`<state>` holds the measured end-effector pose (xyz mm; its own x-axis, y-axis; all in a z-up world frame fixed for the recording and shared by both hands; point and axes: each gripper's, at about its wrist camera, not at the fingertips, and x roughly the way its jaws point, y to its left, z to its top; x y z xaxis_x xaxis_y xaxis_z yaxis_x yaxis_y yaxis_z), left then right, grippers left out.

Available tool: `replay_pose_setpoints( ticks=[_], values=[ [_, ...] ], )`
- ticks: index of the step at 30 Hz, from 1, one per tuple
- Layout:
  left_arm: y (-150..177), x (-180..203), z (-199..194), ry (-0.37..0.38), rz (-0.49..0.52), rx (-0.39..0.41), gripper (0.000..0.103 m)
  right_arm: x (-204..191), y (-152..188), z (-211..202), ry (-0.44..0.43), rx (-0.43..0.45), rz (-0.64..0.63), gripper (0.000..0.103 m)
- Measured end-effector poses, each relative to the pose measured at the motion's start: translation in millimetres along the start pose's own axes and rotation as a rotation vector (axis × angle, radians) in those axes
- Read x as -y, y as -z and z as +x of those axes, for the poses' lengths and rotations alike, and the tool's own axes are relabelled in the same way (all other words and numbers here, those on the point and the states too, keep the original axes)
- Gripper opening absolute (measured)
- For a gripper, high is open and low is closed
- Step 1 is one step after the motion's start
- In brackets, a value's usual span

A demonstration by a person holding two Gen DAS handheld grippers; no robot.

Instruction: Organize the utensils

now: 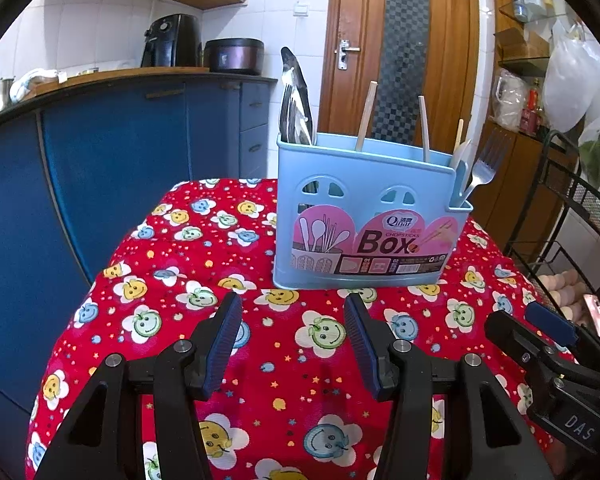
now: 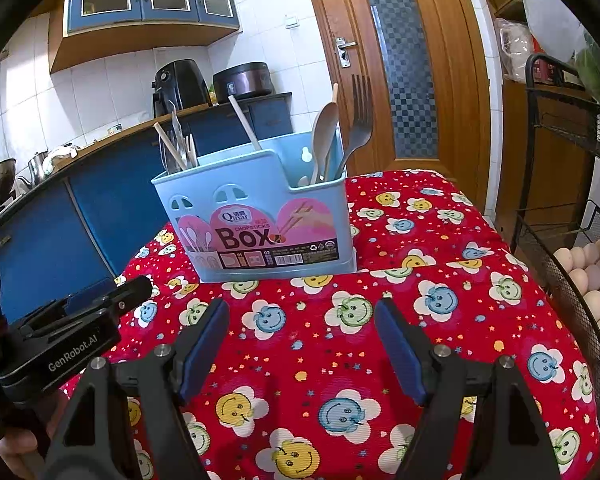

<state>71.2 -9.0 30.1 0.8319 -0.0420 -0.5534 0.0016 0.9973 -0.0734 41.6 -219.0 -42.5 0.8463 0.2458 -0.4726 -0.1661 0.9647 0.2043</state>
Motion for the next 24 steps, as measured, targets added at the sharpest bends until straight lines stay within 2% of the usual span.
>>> replay_pose_setpoints(
  ticks=[24],
  values=[
    [-1.6, 0.7, -1.3, 0.002, 0.001, 0.003, 0.055, -4.2, -1.5, -3.4, -0.001, 0.010, -0.013, 0.077]
  ],
)
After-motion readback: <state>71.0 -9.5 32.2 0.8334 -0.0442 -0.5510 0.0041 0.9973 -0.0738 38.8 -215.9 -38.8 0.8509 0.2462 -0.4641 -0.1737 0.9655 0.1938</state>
